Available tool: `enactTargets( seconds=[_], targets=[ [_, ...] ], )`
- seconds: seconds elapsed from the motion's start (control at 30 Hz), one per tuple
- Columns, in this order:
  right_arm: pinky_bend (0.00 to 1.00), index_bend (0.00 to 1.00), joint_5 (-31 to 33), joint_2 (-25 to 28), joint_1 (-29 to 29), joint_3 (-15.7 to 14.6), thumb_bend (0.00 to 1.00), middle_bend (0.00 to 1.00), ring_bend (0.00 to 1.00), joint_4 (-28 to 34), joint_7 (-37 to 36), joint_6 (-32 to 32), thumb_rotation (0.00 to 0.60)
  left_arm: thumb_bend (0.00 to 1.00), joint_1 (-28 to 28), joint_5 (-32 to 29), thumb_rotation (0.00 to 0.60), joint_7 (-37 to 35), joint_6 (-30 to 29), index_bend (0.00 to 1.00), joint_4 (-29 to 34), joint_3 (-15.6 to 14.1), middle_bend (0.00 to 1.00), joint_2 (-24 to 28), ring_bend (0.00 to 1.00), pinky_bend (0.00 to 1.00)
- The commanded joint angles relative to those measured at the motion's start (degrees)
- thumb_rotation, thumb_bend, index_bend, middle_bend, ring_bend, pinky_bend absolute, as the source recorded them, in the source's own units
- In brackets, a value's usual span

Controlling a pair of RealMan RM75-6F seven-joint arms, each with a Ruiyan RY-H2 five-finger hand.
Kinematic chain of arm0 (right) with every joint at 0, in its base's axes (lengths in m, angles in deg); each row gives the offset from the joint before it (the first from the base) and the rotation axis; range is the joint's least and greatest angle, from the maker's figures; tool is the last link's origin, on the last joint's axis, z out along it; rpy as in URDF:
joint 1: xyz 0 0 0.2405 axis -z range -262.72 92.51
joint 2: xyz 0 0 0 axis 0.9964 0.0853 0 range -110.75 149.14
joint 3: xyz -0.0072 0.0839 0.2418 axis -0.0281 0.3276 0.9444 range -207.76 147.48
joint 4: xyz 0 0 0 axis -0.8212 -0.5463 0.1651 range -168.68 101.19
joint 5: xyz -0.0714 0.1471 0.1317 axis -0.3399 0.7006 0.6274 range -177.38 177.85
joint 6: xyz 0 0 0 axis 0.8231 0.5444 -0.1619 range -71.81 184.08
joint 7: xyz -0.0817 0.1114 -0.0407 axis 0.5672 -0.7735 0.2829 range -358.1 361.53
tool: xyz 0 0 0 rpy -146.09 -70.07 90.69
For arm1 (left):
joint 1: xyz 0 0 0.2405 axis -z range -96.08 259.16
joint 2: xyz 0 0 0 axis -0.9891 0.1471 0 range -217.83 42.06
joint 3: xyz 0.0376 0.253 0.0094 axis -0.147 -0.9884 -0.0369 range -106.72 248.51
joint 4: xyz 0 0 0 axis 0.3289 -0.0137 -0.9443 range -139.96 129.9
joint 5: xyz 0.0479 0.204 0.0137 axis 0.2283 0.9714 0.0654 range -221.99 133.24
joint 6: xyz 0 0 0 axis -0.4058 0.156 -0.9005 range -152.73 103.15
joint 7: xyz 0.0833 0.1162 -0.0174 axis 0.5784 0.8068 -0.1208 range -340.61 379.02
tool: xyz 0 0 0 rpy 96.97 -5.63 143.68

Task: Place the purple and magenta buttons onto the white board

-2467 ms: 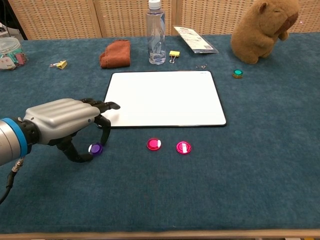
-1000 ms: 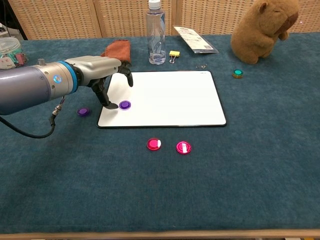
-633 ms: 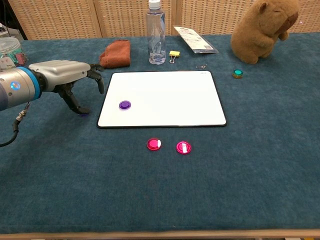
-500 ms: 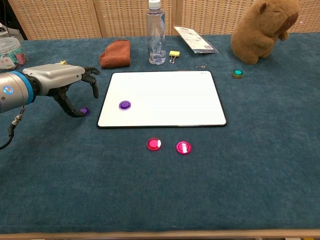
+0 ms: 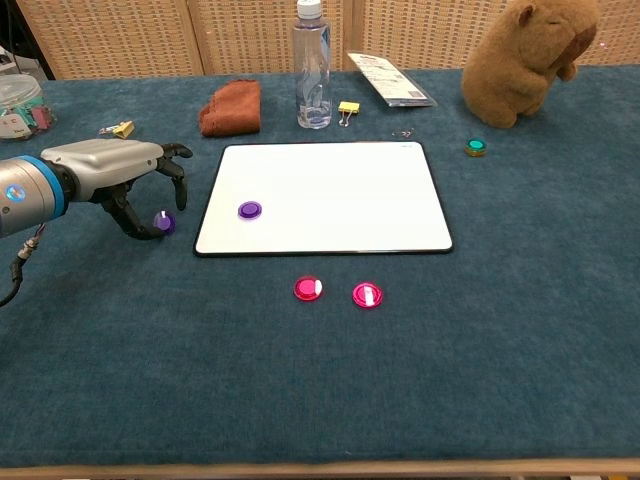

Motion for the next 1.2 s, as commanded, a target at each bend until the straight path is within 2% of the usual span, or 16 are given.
enactTargets(
  seconds=[0.03,0.33,0.5,0.57,0.97,1.2],
  targets=[
    [0.00,0.00,-0.07,0.01,0.01,-0.03,0.00,0.00,0.00,0.07,0.01,0.02,0.600,0.30,-0.12,0.06,0.600,-0.25,0.31,0.44,-0.50,-0.14,0.00,-0.29,0.00,0.00],
    [0.00,0.00,0.15,0.07,-0.04,-0.03,0.00,0.00,0.00,0.09,-0.32,-0.25,0.600,0.31,-0.46,1.74,0.600,-1.28,0.34,0.45,-1.47,-0.25,0.00,-0.99,0.00,0.00],
    [0.00,0.00,0.07,0.10,-0.07,-0.06,0.00,0.00,0.00,0.09,-0.56,-0.32,0.600,0.43,-0.80,2.66,0.600,-1.18,-0.41,0.62,-1.83,-0.37,0.00,-1.37,0.00,0.00],
    [0.00,0.00,0.04,0.13,-0.06,-0.07,0.00,0.00,0.00,0.12,-0.62,-0.31,0.600,0.45,-0.88,2.63,0.600,-1.16,-0.44,0.65,-1.70,-0.30,0.00,-1.31,0.00,0.00],
    [0.00,0.00,0.11,0.21,-0.14,-0.12,0.00,0.00,0.00,0.21,-0.75,-0.55,0.600,0.50,-0.96,2.19,0.600,-0.71,-0.78,0.66,-0.83,0.73,0.00,-0.26,0.00,0.00],
    [0.00,0.00,0.33,0.00,-0.30,-0.17,0.00,0.00,0.00,0.14,-0.40,-1.00,0.600,0.50,2.05,-0.07,0.600,1.55,0.38,0.66,1.41,4.22,0.00,1.43,0.00,0.00]
  ],
)
